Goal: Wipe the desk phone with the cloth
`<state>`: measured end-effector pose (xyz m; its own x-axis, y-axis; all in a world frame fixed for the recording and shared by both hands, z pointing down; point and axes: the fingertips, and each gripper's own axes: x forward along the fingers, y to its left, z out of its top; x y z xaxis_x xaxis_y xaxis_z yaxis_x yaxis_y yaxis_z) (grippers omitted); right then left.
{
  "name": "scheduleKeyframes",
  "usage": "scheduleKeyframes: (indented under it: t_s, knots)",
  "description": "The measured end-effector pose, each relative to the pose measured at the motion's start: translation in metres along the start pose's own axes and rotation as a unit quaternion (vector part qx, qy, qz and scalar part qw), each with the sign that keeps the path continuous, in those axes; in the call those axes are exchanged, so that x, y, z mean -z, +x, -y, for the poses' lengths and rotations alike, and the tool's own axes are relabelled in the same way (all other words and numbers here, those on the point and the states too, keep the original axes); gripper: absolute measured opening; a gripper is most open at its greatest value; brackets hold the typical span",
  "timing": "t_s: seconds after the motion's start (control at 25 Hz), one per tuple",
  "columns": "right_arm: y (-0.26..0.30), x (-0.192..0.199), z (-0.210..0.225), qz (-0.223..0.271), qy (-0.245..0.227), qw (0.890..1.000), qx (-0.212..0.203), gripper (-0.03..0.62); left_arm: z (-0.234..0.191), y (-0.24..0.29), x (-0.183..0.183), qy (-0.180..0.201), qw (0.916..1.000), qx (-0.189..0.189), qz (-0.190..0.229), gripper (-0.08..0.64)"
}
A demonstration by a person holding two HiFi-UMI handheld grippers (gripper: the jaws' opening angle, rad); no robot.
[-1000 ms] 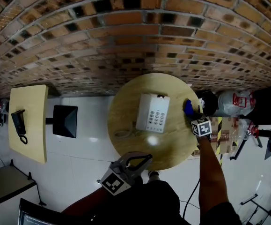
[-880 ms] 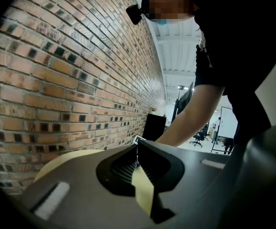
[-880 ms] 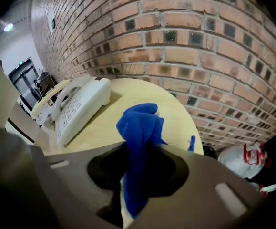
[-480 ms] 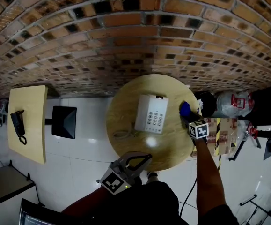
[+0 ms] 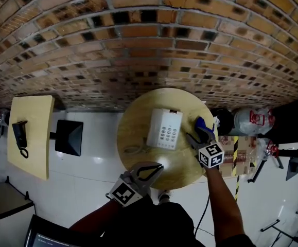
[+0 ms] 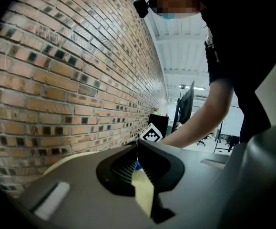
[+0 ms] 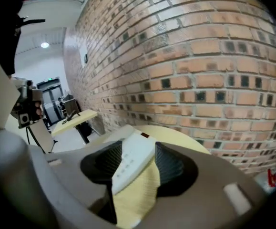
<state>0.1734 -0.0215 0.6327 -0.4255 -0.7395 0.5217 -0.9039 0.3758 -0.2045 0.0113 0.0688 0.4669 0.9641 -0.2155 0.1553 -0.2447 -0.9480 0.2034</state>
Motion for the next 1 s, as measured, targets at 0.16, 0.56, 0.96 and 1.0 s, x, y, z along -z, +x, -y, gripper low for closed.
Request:
scheduleKeyframes:
  t_s: [0.16, 0.56, 0.96, 1.0]
  knots:
    - [-0.013, -0.021, -0.078, 0.054, -0.014, 0.995, -0.081, 0.179, 0.000, -0.005, -0.004, 0.008, 0.9999, -0.010, 0.004, -0.003]
    - [-0.140, -0.115, -0.197, 0.186, -0.066, 0.971, -0.135, 0.000, 0.033, -0.018, -0.057, 0.012, 0.9990, 0.003, 0.043, -0.003]
    - [-0.214, -0.156, -0.234, 0.249, -0.088, 0.955, -0.134, 0.000, 0.073, -0.020, -0.105, 0.042, 0.9959, 0.011, 0.079, -0.005]
    - [-0.217, -0.158, -0.235, 0.253, -0.090, 0.954, -0.132, 0.000, 0.076, -0.019, -0.108, 0.044, 0.9957, 0.013, 0.080, -0.005]
